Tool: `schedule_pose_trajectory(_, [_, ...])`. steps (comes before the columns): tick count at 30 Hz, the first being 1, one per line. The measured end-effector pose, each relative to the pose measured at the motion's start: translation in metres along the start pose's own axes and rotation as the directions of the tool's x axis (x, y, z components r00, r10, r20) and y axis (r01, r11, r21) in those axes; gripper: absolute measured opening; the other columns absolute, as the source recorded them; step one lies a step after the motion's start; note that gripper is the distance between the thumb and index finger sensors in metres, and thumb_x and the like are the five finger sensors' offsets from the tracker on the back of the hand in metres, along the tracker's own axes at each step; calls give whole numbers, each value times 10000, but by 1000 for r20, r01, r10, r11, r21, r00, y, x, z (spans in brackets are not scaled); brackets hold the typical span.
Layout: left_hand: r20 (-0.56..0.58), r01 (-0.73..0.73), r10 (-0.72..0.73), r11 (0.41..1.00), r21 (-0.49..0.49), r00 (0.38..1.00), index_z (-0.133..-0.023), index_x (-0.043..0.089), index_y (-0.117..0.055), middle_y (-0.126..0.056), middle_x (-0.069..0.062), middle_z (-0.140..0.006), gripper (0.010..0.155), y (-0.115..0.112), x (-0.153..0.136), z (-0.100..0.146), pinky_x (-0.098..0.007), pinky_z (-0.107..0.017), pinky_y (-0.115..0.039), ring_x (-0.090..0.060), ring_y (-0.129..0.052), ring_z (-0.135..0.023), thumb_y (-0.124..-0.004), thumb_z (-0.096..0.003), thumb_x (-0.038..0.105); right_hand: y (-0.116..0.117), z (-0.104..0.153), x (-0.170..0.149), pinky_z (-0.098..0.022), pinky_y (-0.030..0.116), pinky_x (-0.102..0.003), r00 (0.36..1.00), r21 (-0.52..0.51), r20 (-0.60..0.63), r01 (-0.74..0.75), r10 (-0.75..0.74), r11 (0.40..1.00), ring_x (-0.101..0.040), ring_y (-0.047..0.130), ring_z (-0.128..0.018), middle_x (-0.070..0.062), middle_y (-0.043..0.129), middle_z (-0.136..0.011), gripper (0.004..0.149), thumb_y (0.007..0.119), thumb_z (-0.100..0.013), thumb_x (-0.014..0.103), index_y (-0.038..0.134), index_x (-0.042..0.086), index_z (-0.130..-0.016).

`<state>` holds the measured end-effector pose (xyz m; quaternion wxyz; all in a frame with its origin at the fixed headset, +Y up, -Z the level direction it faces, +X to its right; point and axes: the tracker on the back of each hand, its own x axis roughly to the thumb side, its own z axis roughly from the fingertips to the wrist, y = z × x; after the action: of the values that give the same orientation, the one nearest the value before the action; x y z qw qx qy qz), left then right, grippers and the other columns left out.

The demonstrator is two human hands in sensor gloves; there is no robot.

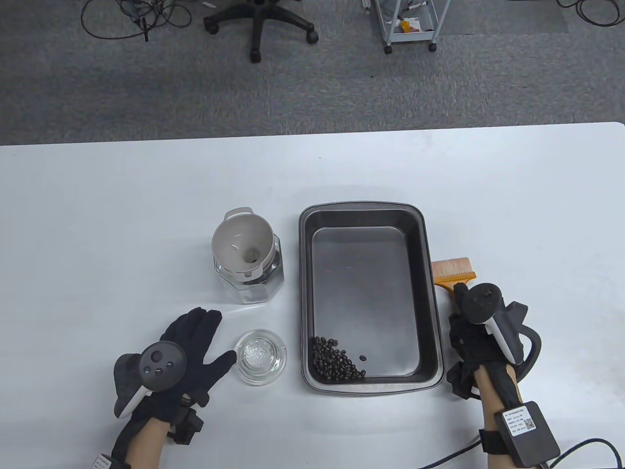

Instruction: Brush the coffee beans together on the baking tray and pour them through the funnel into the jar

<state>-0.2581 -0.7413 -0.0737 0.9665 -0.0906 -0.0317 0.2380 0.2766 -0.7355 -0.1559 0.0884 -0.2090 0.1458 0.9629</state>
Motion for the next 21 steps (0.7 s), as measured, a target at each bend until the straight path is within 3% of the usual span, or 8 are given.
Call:
schedule_pose_trajectory(8, [-6, -10, 10, 1000, 10, 1000, -1120, 435, -444, -482, 18, -1241, 837, 2, -2, 1, -627, -802, -485, -329, -502, -1147, -788, -439, 778, 4, 5, 3, -639, 786, -479, 998, 57, 14, -57, 56, 997, -248, 789, -916, -20, 652, -1122, 591, 823, -433, 555, 659, 434, -988])
schedule_pose_trajectory(11, [-5, -11, 11, 1000, 12, 1000, -1122, 433, -443, -482, 17, -1242, 839, 2, -2, 1, -629, -802, -483, -334, -499, -1148, -789, -439, 778, 2, 5, 3, -652, 771, -494, 999, 46, 21, -44, 43, 998, -254, 788, -925, -29, 660, -1121, 563, 811, -439, 544, 680, 440, -977])
schedule_pose_trajectory(16, [-4, -18, 18, 1000, 16, 1000, -1121, 432, -448, -480, 16, -1242, 837, 3, -2, 0, -627, -803, -483, -332, -498, -1147, -789, -439, 776, -12, 11, 0, -623, 800, -486, 997, -40, 53, 63, -61, 997, -270, 850, -880, -19, 739, -1081, 544, 766, -450, 558, 702, 407, -968])
schedule_pose_trajectory(21, [-8, -20, 20, 1000, 12, 1000, -1122, 434, -447, -478, 18, -1243, 836, 3, -3, -1, -627, -805, -479, -334, -494, -1149, -788, -440, 777, -27, 22, 0, -600, 822, -485, 988, -117, 89, 133, -123, 984, -298, 886, -855, -23, 779, -1057, 567, 793, -459, 537, 680, 364, -987])
